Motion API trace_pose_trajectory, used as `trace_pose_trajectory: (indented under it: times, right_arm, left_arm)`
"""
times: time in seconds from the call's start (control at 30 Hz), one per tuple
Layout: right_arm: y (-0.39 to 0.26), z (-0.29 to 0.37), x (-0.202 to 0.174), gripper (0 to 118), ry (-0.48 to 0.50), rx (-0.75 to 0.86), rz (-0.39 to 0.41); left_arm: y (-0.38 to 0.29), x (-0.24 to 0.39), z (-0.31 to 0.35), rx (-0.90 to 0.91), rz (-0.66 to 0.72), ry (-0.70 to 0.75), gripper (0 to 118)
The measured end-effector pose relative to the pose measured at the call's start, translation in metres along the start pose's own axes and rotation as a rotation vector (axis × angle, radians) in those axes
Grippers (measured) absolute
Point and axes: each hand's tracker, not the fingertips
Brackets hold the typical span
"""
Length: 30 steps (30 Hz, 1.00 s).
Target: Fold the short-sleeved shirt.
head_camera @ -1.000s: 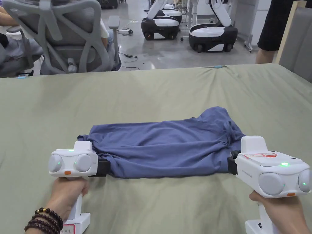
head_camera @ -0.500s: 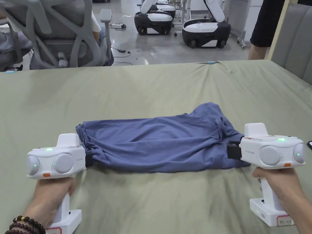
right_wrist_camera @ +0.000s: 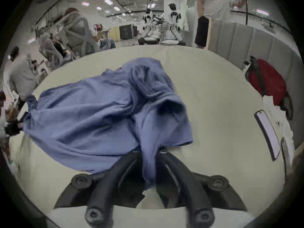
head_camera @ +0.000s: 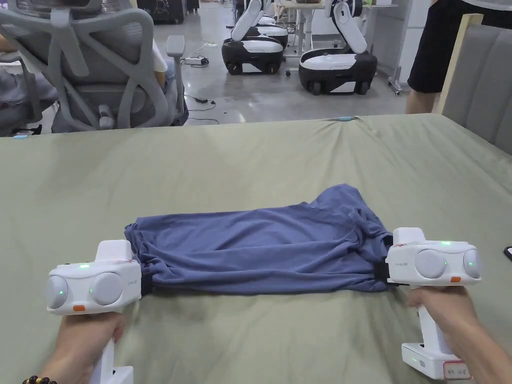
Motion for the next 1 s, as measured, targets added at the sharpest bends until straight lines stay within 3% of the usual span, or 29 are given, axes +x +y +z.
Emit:
trace_pose_trajectory:
  times: [0.17,0.57,0.87,0.93,1.0]
  right_arm:
    - [-0.008,0.011,-0.007,11,-0.07,0.017,0.073]
    - [-0.089,0.085,-0.006,12,-0.081,0.011,0.088]
    - [-0.094,0.065,-0.009,13,-0.098,-0.029,0.121]
    - [-0.093,0.071,-0.009,30,-0.111,-0.011,0.149]
    - [-0.093,0.09,-0.01,89,-0.16,0.025,0.168]
  left_arm:
    - [-0.004,-0.001,0.026,0.041,-0.027,-0.002,10]
    - [-0.094,-0.011,0.097,-0.003,0.023,-0.032,10]
    - [-0.102,-0.01,0.075,-0.019,-0.007,-0.016,12]
    - [-0.1,-0.018,0.057,-0.013,-0.008,0.001,27]
    - [-0.096,-0.023,0.06,-0.007,-0.018,0.027,77]
